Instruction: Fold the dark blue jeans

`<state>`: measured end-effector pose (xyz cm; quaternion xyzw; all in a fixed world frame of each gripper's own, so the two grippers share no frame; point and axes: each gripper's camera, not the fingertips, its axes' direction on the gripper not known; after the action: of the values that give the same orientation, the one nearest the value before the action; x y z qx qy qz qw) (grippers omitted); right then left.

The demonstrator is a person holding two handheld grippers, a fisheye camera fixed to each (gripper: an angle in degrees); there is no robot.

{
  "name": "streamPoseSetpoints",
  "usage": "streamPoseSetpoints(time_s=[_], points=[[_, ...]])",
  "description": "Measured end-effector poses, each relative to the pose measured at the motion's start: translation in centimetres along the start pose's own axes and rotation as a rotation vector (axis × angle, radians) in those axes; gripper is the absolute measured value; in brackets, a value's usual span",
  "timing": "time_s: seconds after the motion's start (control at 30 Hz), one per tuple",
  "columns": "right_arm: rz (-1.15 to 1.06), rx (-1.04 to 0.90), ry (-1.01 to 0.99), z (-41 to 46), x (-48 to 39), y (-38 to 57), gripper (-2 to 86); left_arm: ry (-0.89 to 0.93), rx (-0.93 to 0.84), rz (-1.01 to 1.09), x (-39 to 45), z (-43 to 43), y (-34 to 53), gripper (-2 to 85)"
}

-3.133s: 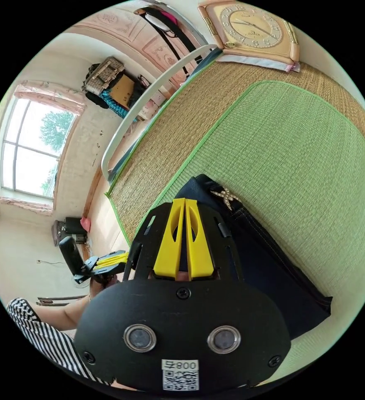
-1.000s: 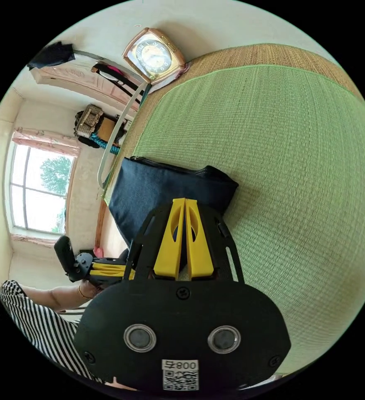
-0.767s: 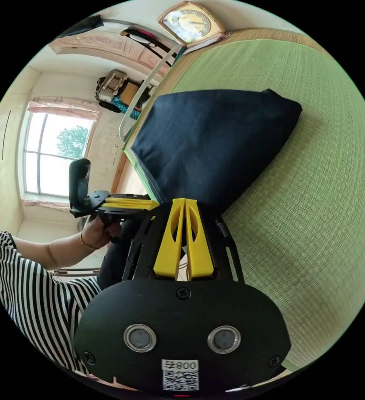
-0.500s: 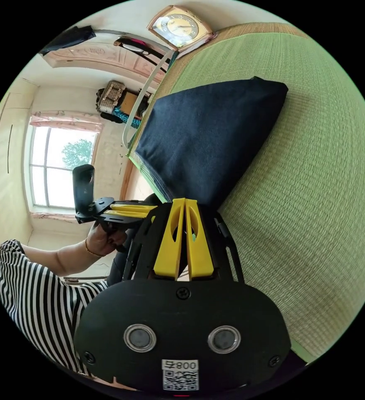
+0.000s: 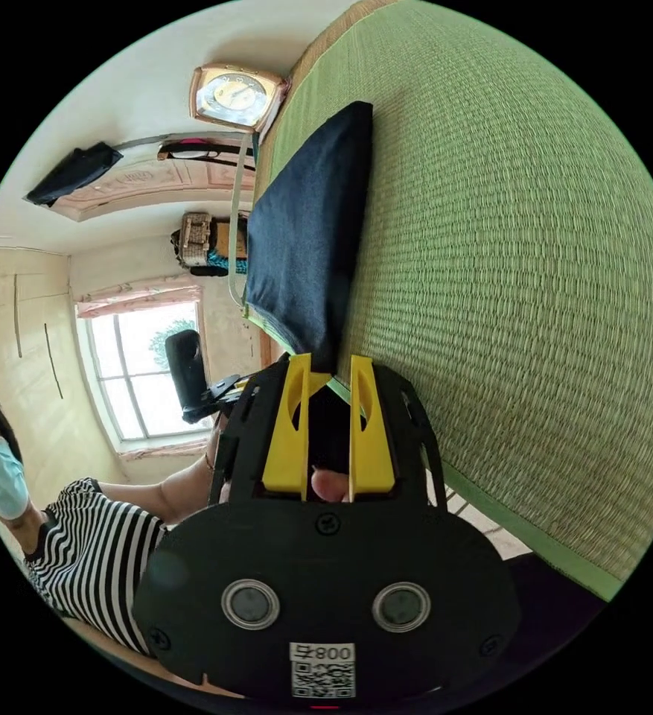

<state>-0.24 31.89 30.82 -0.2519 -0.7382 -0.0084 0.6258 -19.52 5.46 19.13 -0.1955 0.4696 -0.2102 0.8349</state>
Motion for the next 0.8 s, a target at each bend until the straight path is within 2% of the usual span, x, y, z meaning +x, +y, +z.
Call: streamPoseSetpoints(time_s=[0.43, 0.63, 0.8], points=[[0.074, -0.009, -0.232, 0.8, 2.1, -1.9, 9.1, -0.004, 0.070, 0.056, -2.4, -4.4, 0.3, 0.5], [0.093, 0.005, -0.254, 0.4, 2.6, -1.5, 7.2, 0.077, 0.110, 0.026, -5.2, -6.7, 0.5, 0.6], [0.045, 0.008, -0.226, -0.6, 1.3, -1.4, 6.3, 0.157, 0.208, -0.090, -9.9, -10.3, 1.9, 1.2]])
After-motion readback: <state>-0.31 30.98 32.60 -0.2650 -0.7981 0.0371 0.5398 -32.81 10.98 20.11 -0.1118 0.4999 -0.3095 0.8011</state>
